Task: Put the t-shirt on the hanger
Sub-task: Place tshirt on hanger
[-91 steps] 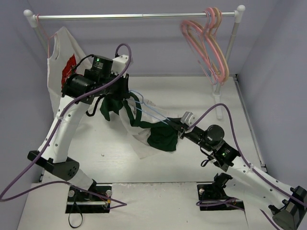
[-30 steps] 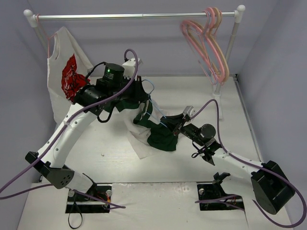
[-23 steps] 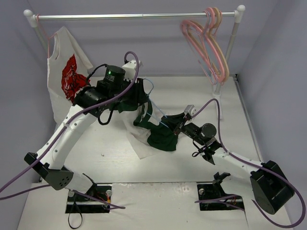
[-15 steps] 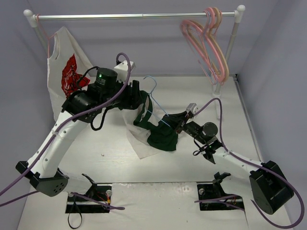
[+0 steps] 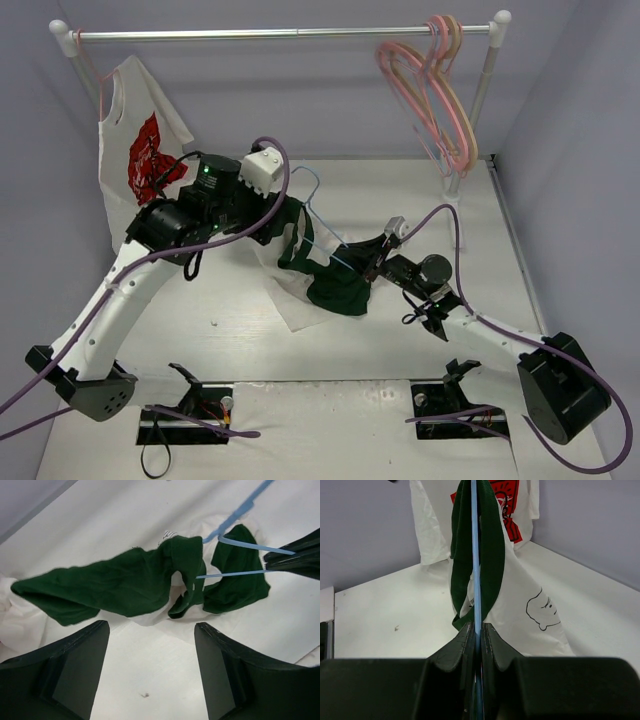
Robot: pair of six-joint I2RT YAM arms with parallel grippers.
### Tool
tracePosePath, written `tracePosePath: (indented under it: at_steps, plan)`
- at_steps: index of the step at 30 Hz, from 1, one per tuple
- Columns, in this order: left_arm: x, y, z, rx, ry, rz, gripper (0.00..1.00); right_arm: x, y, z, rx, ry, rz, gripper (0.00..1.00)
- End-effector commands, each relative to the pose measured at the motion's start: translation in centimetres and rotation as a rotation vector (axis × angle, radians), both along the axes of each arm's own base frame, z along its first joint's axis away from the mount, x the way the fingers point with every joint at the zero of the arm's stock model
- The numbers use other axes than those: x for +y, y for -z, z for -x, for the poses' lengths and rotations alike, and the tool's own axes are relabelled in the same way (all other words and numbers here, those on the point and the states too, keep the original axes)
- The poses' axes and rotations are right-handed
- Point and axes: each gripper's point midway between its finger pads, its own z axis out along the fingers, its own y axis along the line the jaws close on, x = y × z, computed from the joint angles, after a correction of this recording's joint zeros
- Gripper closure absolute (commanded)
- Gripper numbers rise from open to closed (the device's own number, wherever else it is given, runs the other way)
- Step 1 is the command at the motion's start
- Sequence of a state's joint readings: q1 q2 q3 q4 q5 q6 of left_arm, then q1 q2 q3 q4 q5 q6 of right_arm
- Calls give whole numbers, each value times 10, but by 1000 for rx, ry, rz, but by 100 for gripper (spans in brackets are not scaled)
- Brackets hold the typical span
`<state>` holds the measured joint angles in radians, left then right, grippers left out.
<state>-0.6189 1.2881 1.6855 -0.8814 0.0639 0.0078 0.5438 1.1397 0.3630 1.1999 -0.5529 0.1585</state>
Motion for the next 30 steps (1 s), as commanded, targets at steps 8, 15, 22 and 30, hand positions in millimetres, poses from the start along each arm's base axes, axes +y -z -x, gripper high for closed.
tracePosePath:
  at_steps: [8,15,22,30]
  plan:
    - [1,-24,-32,-159,259,44,31,-1,-94,25,-298,-82,-150,100]
    - [-5,-20,-30,-176,388,63,31,0,-96,29,-298,-112,-143,100]
    - [-11,-5,-26,-145,459,59,31,1,-97,32,-298,-135,-129,100]
    - [-14,15,-17,-103,527,44,31,5,-100,36,-299,-171,-122,100]
